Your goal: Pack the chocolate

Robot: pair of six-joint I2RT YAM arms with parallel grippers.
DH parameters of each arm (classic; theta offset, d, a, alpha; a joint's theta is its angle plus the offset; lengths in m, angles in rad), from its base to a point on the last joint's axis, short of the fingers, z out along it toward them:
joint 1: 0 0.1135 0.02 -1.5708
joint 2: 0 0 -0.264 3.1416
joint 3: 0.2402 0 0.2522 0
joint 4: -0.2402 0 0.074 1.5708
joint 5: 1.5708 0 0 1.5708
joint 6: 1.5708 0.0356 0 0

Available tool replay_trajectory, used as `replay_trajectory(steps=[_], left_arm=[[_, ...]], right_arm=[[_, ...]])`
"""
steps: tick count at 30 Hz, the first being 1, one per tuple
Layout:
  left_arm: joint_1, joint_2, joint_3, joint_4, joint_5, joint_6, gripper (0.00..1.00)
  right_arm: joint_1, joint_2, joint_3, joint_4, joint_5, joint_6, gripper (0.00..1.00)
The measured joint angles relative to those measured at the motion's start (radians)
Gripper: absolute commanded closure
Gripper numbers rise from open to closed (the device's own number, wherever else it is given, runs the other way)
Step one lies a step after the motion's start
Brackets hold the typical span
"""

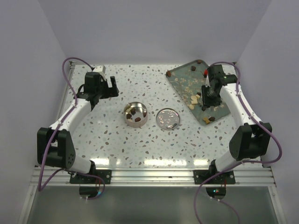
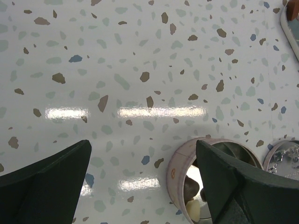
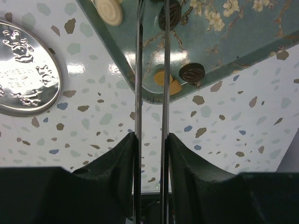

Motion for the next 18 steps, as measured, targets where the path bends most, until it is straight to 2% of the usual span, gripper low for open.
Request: replay_trajectory(steps=[5,11,18], left_arm=[[0.000,0.000,0.000,0.000,0.000,0.000,0.00],[0.000,0.000,0.000,0.000,0.000,0.000,0.00],[0.000,0.000,0.000,0.000,0.000,0.000,0.00]], right_arm=[[0.000,0.000,0.000,-0.002,0.000,0.008,0.74],[0.000,0.000,0.010,-0.019,0.003,0.009,0.76],[0.014,0.008,0.220,-0.075,0.003,0.010,0.76]])
